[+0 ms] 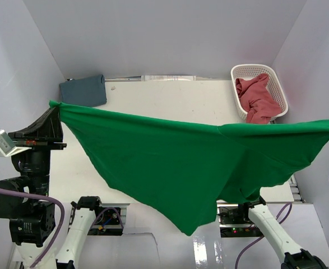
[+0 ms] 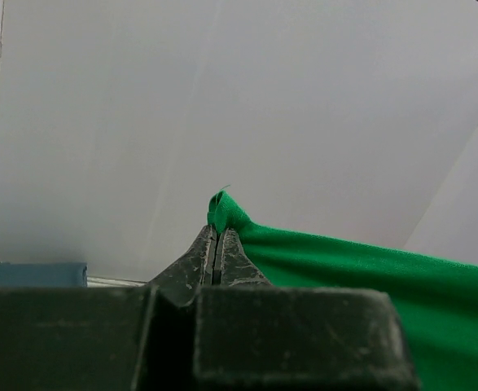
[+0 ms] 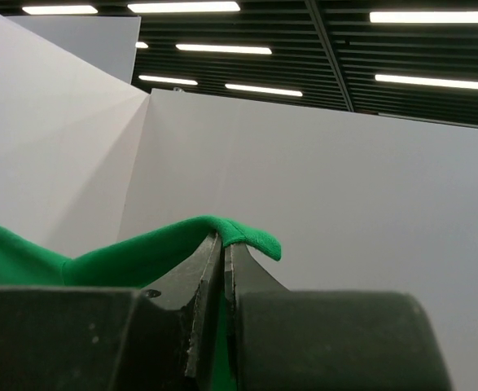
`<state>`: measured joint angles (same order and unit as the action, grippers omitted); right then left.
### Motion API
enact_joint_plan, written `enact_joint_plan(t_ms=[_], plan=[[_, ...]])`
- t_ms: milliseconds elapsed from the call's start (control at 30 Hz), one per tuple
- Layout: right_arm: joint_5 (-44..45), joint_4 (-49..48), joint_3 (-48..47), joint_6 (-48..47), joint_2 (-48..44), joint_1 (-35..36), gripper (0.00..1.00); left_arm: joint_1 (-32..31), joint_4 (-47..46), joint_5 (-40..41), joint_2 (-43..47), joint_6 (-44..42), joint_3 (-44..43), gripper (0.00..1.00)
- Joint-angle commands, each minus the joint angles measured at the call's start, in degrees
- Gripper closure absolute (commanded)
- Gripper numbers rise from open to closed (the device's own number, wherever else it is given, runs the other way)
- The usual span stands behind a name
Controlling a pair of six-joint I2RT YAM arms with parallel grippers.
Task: Fold and stack the t-shirts
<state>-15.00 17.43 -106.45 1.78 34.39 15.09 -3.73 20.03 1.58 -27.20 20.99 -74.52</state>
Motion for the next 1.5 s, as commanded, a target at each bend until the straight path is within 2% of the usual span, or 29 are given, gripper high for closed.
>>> enact_joint_plan(t_ms=[0,400,800,1100,1467], plan=[[1.2,-4.8,-1.3,1.0,1.6,-0.3,0.92,-0.1,1.1,3.7,1.4,-0.2,1.7,1.0],[-3.1,-9.2,0.9,5.8,4.5,-2.8,0.92,-0.4,2.6,6.2,7.9,2.1,11.8,1.0],[-5.9,-5.8,1.1,10.0,3.9,-4.1,0.92,-1.0,6.4,6.9,9.4,2.3,9.2,1.0],[-8.7,-3.0,8.6,16.1,1.2,-4.1,0.92,-1.4,9.2,4.9,9.9,4.1,8.2,1.0],[-14.4,-11.0,20.3,23.0,0.3,-4.9,0.92,-1.4,10.0,2.3,9.5,6.1,9.9,1.0]])
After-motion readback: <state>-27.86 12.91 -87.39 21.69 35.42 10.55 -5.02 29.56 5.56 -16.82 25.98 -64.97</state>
